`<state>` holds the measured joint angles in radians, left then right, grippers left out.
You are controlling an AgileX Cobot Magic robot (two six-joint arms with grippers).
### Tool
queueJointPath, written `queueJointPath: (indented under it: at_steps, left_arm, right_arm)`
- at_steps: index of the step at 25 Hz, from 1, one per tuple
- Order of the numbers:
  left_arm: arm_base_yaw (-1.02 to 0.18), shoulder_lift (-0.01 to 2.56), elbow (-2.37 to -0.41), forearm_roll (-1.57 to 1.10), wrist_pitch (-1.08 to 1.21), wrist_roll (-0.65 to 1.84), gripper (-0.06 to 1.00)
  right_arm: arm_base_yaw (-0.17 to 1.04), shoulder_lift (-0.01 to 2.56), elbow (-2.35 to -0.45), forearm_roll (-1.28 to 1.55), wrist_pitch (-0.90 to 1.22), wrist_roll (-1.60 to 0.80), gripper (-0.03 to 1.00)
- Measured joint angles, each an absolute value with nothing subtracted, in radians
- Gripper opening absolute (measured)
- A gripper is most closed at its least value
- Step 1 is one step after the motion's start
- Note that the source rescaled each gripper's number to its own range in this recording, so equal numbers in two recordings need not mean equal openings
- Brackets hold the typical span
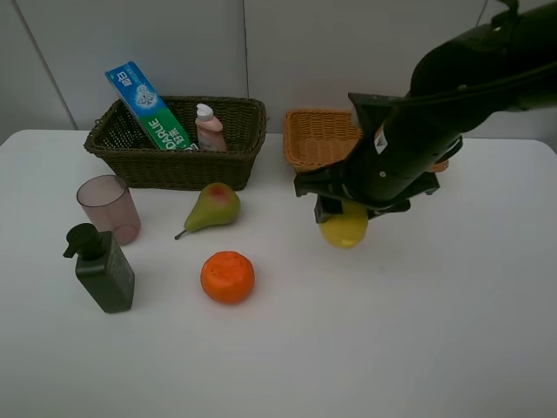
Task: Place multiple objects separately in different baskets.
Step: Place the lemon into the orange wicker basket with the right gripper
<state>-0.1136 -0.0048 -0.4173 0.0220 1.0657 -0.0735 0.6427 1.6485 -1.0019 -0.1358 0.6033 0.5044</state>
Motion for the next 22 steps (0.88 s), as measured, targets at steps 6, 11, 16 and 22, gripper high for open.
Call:
queueJointPath:
  at_steps: [6,11,16,22]
  left_arm:
    - [-0.114,-0.005,-0.417,0.022,1.066,-0.073,1.0]
    - [-0.114,-0.005,-0.417,0.022,1.066,-0.073,1.0]
    - [-0.114,-0.005,-0.417,0.022,1.066,-0.073,1.0]
    - [-0.114,-0.005,-0.417,0.022,1.066,-0.073,1.0]
  right_arm:
    - [0.643,1.649,-1.083,-0.239,0.601,0.504,0.39]
    - [0.615,1.649,-1.146,-0.327,0.55,0.506,0.39]
    - [0.516,1.649,-1.178,-0.348,0.463,0.507,0.39]
    - [0.398,1.649,-1.18,-0.374,0.318,0.505,0.39]
